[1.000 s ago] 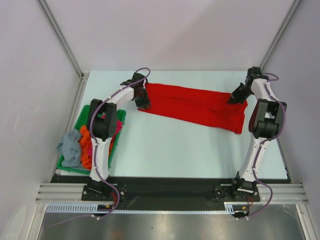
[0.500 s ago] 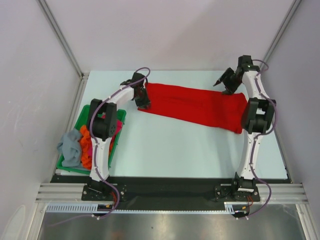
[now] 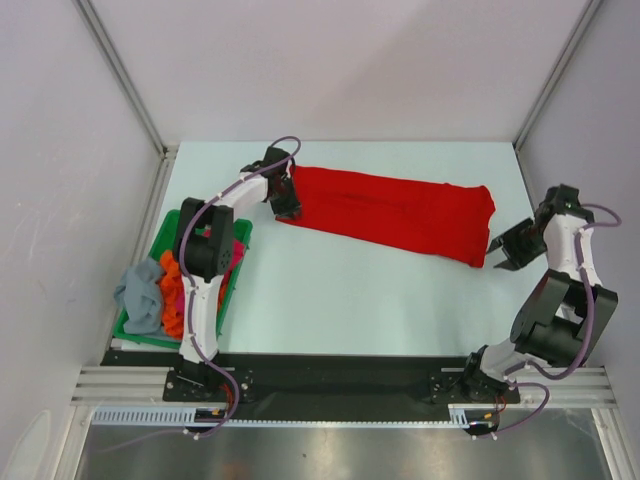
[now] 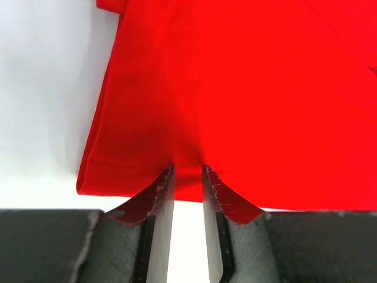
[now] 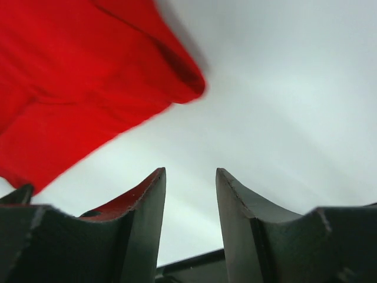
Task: Fold and stack the t-shirts
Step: Fold the tshirt
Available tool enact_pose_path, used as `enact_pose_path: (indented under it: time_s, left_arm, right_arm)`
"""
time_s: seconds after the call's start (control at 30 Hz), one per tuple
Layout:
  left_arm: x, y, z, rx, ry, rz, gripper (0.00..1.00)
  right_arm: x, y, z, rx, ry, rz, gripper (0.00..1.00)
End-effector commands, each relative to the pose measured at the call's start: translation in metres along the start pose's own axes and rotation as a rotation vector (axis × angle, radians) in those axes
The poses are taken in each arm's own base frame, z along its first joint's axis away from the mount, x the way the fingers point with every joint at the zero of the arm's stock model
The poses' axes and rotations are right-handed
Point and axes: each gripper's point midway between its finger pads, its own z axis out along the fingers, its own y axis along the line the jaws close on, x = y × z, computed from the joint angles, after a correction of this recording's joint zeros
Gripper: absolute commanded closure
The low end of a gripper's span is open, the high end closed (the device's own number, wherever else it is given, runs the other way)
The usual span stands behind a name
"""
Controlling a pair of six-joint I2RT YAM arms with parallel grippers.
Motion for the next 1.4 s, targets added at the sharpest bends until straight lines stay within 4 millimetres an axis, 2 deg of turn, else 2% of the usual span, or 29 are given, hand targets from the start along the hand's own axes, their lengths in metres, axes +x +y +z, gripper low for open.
enact_pose_path:
  time_s: [0.0,0.07,0.1,0.17,0.33,0.47,0.67,0.87,1.07,1.23,1.33,1.37]
  left_arm:
    - [-0.011,-0.01,-0.013,0.038,-0.027,0.023,0.7]
    - [-0.01,-0.007,-0.009,0.035,-0.017,0.016,0.7]
    - [-0.01,-0.006,-0.009,0.032,-0.011,0.002,0.7]
    - [-0.011,-0.001,-0.009,0.027,-0.003,-0.017,0.7]
    - [-0.011,0.005,-0.004,0.012,0.007,-0.032,0.7]
    - [-0.012,0.01,0.0,0.0,0.017,-0.061,0.7]
    - [-0.024,0.009,-0.006,-0.004,-0.015,-0.061,0.71]
    - [-0.013,0.016,0.004,-0.018,0.032,-0.092,0.72]
    - [-0.014,0.02,0.004,-0.029,0.028,-0.095,0.72]
    - [-0.013,0.025,0.008,-0.047,0.035,-0.101,0.73]
    - [-0.015,0.027,0.008,-0.057,0.036,-0.104,0.74]
    - [-0.014,0.029,0.009,-0.065,0.043,-0.109,0.74]
  right_arm:
    - [0.006,-0.006,0.02,-0.051,-0.002,0.021,0.54]
    - [0.003,-0.013,0.031,-0.037,-0.021,0.003,0.53]
    - [0.009,-0.018,0.039,-0.028,-0.006,-0.005,0.51]
    - [0.002,-0.02,0.048,-0.026,-0.03,-0.029,0.5]
    - [-0.014,-0.005,0.051,-0.083,-0.098,-0.08,0.5]
    - [-0.017,-0.003,0.062,-0.075,-0.072,-0.099,0.5]
    - [-0.012,0.004,0.067,-0.062,-0.048,-0.158,0.52]
    - [-0.011,0.0,0.076,-0.036,-0.029,-0.166,0.55]
    - [-0.021,-0.001,0.082,-0.004,-0.034,-0.19,0.67]
    - [-0.023,-0.002,0.088,0.003,-0.029,-0.207,0.84]
    - [-0.032,0.001,0.087,0.013,-0.052,-0.238,1.0]
    - [-0.039,0.004,0.084,0.017,-0.069,-0.257,1.0]
